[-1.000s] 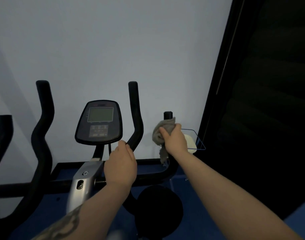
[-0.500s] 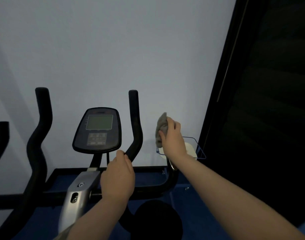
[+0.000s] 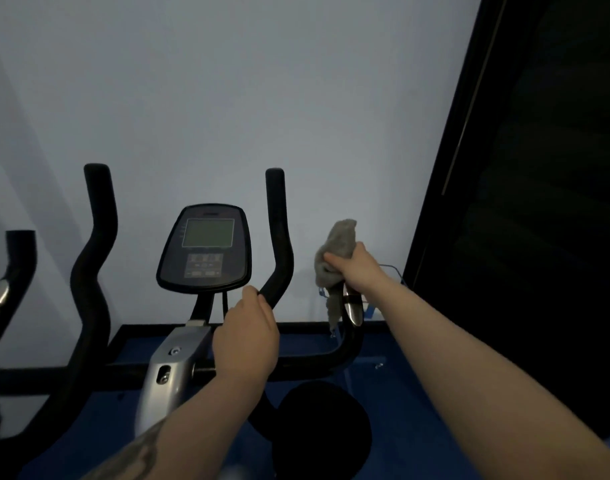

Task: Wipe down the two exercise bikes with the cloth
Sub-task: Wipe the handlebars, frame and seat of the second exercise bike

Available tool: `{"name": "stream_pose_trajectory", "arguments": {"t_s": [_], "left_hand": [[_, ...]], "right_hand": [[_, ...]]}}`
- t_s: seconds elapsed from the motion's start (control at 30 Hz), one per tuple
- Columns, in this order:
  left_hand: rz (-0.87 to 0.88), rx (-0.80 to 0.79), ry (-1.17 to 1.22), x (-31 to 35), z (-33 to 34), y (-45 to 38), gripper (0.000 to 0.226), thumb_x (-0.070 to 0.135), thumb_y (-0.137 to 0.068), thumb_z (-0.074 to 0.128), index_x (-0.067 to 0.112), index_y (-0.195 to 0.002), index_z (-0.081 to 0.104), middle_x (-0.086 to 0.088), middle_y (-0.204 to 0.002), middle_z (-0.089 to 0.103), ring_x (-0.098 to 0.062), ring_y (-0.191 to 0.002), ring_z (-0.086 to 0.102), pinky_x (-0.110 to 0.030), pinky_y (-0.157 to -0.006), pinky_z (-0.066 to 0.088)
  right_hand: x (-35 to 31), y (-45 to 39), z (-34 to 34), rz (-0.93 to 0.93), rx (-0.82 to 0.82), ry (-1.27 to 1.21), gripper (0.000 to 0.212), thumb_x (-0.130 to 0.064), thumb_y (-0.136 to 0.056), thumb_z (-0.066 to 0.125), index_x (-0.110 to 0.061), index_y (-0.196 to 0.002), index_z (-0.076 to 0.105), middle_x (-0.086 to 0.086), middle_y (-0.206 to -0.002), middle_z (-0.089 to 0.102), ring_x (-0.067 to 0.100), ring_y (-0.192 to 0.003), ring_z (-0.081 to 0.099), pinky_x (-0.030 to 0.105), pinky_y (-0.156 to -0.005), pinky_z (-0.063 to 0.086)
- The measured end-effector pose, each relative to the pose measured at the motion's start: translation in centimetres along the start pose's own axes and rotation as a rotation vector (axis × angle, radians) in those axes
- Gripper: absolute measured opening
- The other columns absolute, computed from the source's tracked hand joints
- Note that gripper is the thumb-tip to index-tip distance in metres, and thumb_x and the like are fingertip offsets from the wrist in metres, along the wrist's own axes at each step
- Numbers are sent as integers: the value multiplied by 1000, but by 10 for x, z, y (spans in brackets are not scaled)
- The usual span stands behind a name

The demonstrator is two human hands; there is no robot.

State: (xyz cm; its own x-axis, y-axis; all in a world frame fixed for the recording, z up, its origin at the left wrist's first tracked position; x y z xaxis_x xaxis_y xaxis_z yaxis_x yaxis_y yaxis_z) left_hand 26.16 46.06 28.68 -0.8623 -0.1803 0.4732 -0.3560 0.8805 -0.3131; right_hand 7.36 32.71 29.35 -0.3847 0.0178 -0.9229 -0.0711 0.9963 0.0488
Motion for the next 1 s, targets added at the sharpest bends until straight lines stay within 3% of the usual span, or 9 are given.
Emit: {"name": "stream_pose_trajectory", "arguments": {"t_s": [0.07, 0.2, 0.3, 0.4, 0.57, 0.7, 0.87, 1.0], "left_hand": [[-12, 15, 32, -2, -1, 0, 10, 14, -102, 28, 17, -96, 36, 5, -73, 46, -16, -69, 53, -29, -53, 34], [-16, 55, 115, -1, -4, 0, 16, 21, -103, 28, 16, -91, 37, -2, -73, 58, -21, -66, 57, -34, -53, 38], [-8, 62, 116, -3, -3, -1, 13, 18, -103, 30, 18, -90, 35, 1, -70, 54, -20, -64, 55, -32, -51, 36], [-7, 50, 118, -2, -2, 0, 12, 17, -103, 30, 18, -91, 34, 0, -70, 53, -21, -65, 55, -32, -52, 34], [-15, 48, 118, -3, -2, 1, 13, 17, -102, 30, 19, -90, 35, 1, -71, 54, -19, -64, 53, -31, -51, 34], [-129, 7, 125, -11, -1, 1, 10, 13, -101, 26, 19, -99, 34, 10, -76, 38, -10, -68, 46, -24, -55, 35], [-59, -13, 35, -5, 1, 1, 6, 15, -101, 31, 17, -99, 37, 1, -81, 54, -19, -73, 57, -30, -55, 40], [-113, 19, 99, -11, -1, 3, 13, 14, -101, 25, 17, -105, 37, 4, -93, 52, -12, -70, 44, -23, -57, 36]], "right_hand": [[5, 14, 1, -17, 40, -77, 38, -30, -93, 60, -12, -120, 39, 10, -113, 60, 26, -98, 61, 49, -87, 54], [44, 54, 7, -12, 79, 117, 33, -29, -90, 58, -16, -110, 36, 4, -100, 59, 20, -87, 59, 42, -80, 54], [43, 39, 5, 36, 20, 130, 37, -26, -87, 63, -10, -112, 41, 8, -103, 61, 23, -92, 60, 39, -81, 53], [22, 25, 0, 44, 83, 66, 42, -29, -87, 63, -6, -120, 51, 11, -110, 64, 28, -99, 61, 41, -88, 51], [37, 64, 7, -33, 159, 260, 33, -27, -87, 59, -18, -105, 33, 8, -102, 60, 23, -81, 56, 31, -60, 42], [11, 29, -6, -2, 93, 407, 37, -30, -86, 62, -10, -111, 43, 12, -109, 61, 27, -95, 60, 33, -77, 49], [-9, 28, 0, -65, 254, 349, 38, -24, -93, 54, -6, -122, 37, 16, -119, 56, 34, -100, 60, 37, -76, 49], [2, 19, 1, -52, 45, 518, 47, -26, -87, 62, -6, -121, 37, 12, -111, 58, 26, -87, 58, 30, -63, 42]]}}
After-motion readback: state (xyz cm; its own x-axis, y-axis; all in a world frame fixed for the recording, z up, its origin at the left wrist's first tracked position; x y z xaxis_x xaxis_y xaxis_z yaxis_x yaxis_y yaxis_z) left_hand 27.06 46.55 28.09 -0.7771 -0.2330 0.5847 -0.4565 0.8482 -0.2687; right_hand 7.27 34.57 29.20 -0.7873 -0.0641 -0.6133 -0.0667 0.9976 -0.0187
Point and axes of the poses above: each hand's wrist, its own y-axis away from the middle knuckle, its own z-axis out of the palm, x = y × z, the point moved 10 cm from there along -y, towards the middle knuckle
